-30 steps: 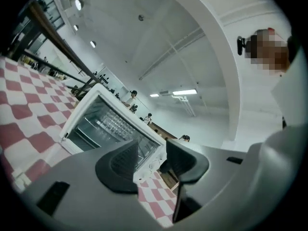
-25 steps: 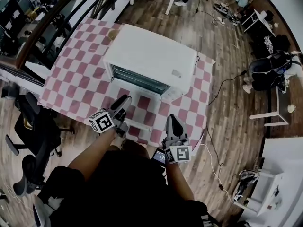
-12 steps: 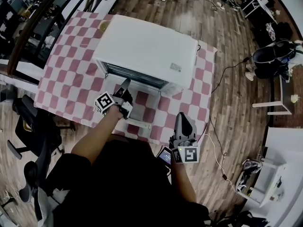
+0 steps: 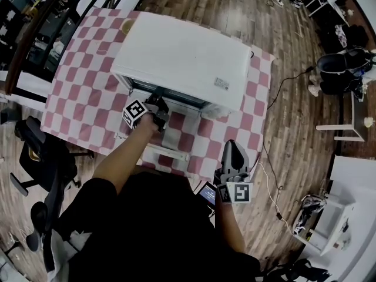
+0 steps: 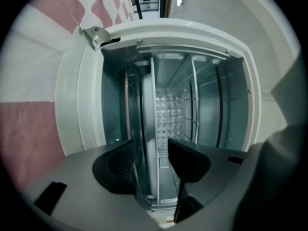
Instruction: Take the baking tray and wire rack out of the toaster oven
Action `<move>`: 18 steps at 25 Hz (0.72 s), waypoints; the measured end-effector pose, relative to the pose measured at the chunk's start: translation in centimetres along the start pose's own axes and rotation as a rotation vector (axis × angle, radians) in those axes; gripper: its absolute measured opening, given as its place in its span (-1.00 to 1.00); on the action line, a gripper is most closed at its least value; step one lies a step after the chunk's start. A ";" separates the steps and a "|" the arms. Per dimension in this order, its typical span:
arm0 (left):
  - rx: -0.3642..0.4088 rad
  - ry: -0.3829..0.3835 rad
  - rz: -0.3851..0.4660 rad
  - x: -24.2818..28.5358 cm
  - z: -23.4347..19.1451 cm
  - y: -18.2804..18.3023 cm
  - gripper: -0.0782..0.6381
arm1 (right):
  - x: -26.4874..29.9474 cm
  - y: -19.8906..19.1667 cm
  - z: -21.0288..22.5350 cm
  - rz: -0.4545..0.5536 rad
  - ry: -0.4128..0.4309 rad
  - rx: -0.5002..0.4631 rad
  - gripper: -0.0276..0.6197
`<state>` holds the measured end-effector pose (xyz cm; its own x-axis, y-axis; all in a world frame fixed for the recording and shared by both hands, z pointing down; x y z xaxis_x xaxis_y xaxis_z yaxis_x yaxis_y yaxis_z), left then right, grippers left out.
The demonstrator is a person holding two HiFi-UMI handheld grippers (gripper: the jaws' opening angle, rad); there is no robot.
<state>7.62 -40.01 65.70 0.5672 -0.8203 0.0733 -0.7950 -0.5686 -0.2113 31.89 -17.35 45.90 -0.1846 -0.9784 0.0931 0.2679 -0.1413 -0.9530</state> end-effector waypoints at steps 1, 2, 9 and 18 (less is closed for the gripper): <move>-0.007 0.000 0.001 0.3 -0.1 0.1 -0.25 | 0.2 -0.2 0.0 -0.010 -0.001 0.002 -0.91; -0.013 0.001 0.003 0.6 -0.3 0.2 -0.27 | 0.3 -0.5 0.1 -0.023 -0.001 0.003 -0.91; -0.033 0.003 0.005 1.8 -0.7 0.4 -0.42 | 0.7 -1.2 -0.4 -0.025 0.023 -0.029 -0.91; -0.071 -0.025 0.018 2.3 -0.7 0.4 -0.58 | 0.4 -1.5 -0.2 -0.031 0.008 -0.030 -0.91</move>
<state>8.42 -42.20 66.48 0.5568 -0.8294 0.0458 -0.8181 -0.5571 -0.1427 31.21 -17.50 47.27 -0.1995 -0.9725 0.1204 0.2333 -0.1665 -0.9580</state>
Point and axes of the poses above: the fingertips, and each gripper's own axes: x forward along the fingers, z to its right, y out of its top, the point moved 4 cm from there along -x, backward along the fingers, and after that the axes turned 10 degrees about x, right-handed, at the moved point
